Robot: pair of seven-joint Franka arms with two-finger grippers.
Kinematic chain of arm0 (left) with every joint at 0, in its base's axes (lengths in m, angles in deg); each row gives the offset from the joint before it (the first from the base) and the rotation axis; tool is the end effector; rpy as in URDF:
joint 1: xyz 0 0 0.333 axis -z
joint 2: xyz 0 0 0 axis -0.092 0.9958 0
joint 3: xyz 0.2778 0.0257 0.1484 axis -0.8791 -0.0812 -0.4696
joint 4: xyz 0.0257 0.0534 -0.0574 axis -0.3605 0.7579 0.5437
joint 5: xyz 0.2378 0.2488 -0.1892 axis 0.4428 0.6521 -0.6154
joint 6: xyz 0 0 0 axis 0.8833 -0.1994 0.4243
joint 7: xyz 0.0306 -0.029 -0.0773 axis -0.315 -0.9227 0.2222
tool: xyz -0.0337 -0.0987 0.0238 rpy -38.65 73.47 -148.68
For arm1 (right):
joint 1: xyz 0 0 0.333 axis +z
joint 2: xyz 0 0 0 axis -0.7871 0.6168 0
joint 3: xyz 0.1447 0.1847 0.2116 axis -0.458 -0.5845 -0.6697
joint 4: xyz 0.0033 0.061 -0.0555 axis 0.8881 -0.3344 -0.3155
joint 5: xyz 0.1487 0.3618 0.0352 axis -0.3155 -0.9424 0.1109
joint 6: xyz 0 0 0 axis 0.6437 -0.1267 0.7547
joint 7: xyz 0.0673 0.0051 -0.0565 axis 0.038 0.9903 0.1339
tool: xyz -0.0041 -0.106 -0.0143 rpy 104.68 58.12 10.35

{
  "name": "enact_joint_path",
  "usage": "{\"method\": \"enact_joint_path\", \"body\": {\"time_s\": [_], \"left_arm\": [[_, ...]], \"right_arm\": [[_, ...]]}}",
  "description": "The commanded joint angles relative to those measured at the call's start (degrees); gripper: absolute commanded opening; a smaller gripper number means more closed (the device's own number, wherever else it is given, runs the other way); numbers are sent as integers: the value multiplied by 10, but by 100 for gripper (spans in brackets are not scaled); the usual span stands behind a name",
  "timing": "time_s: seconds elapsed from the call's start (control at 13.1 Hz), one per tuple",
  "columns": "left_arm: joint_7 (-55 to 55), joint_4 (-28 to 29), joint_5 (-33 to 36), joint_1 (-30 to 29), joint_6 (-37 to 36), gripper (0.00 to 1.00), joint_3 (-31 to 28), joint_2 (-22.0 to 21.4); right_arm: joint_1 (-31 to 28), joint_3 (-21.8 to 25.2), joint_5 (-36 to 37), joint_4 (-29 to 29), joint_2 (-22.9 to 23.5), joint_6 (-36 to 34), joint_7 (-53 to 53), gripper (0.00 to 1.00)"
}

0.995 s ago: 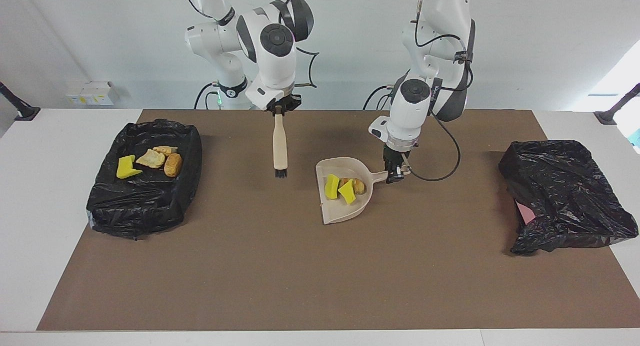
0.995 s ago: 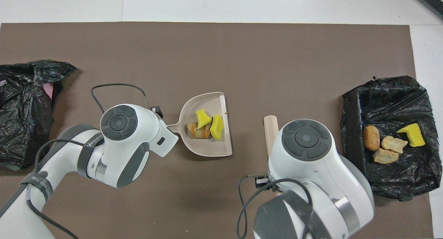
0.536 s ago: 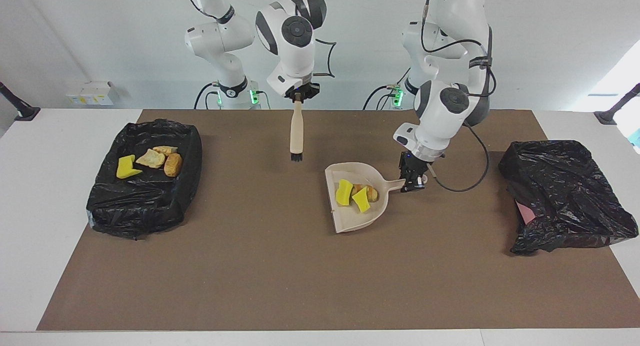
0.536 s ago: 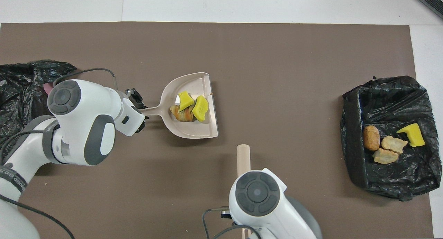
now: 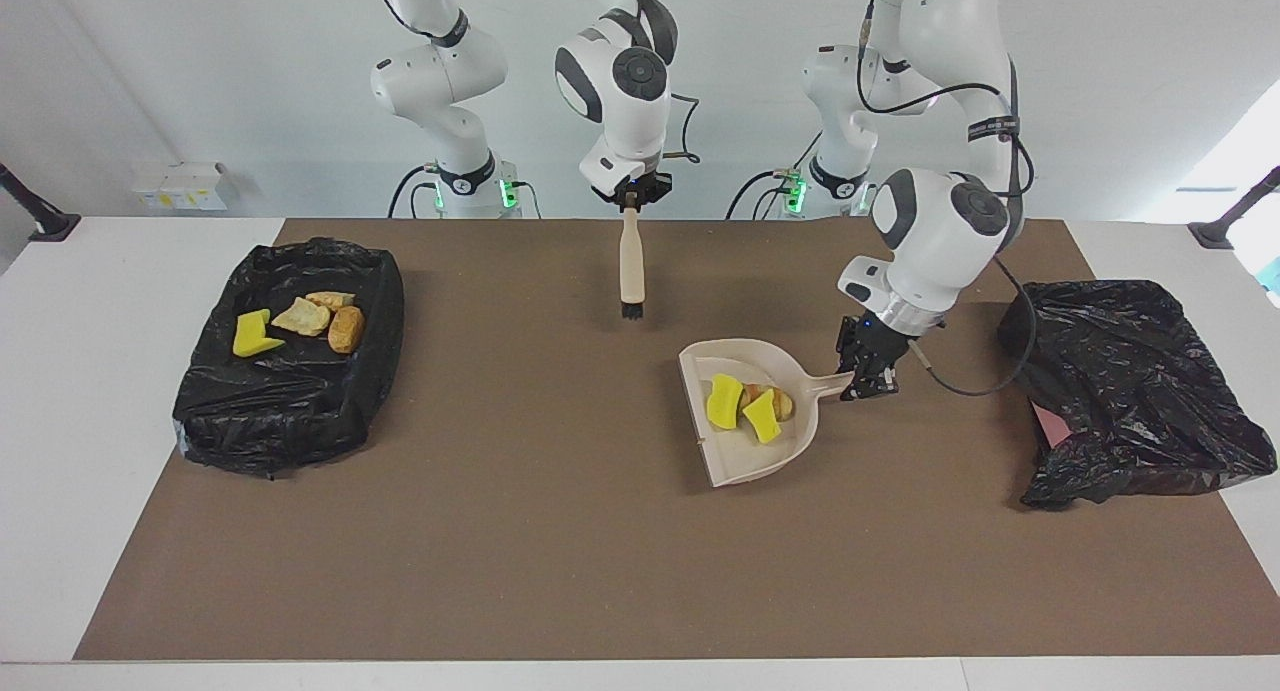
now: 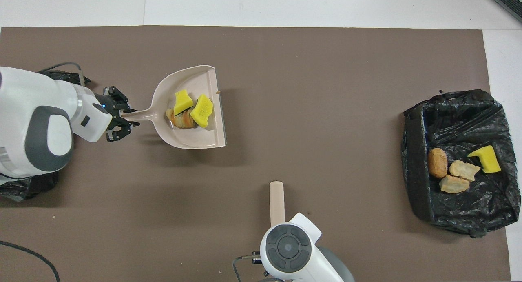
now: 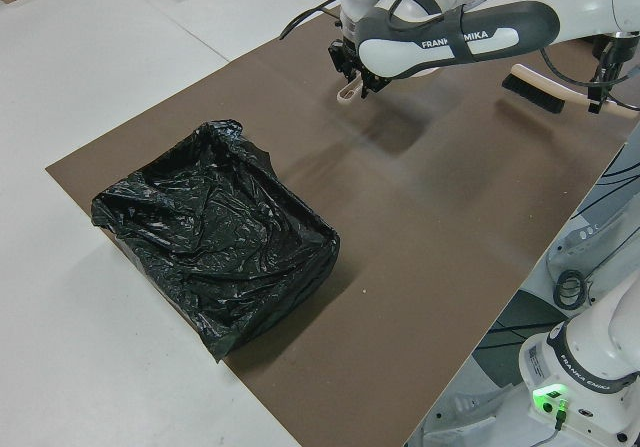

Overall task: Sweep and dump trash in bin
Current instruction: 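Carry the loaded dustpan with the left gripper toward the nearby black bag, then tip the dustpan with the left gripper while the right gripper drops the handle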

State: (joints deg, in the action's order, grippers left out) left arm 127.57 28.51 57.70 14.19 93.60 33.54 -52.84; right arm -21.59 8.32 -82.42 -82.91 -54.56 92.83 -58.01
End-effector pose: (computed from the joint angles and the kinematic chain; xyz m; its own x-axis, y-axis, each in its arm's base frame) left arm 0.6001 -0.0621 0.4194 0.0556 -0.9626 0.2651 -0.9967 -0.0694 -0.0430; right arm 0.3023 0.3485 0.3596 0.9556 -0.0082 -0.2946 0.0005 -0.9996 0.0295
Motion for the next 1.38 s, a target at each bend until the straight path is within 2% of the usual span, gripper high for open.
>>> {"method": "enact_joint_path", "body": {"time_s": [0.0,0.08,0.23,0.46,0.69,0.77,1.07,1.3], "left_arm": [[53,-68,-14,-57,-92,0,7,4],[78,-76,-11,-85,-113,0,7,3],[149,-91,-11,-147,-150,0,11,2],[245,-136,-5,-216,-208,0,0,5],[310,-142,-3,-288,-226,0,-1,3],[318,-148,5,-312,-228,0,-1,4],[341,-256,83,-372,-269,0,-2,53],[356,-265,150,-394,-205,0,-2,60]], "right_arm": [[14,0,-13,-14,17,40,-6,0],[14,0,-13,-14,17,41,-5,1],[14,0,-13,-15,24,47,-1,24],[15,0,-4,-6,33,49,2,100],[-2,6,10,36,39,48,8,100],[-24,7,24,52,40,48,7,100],[-96,7,68,112,40,49,16,100],[-141,7,109,141,38,49,95,100]]}}
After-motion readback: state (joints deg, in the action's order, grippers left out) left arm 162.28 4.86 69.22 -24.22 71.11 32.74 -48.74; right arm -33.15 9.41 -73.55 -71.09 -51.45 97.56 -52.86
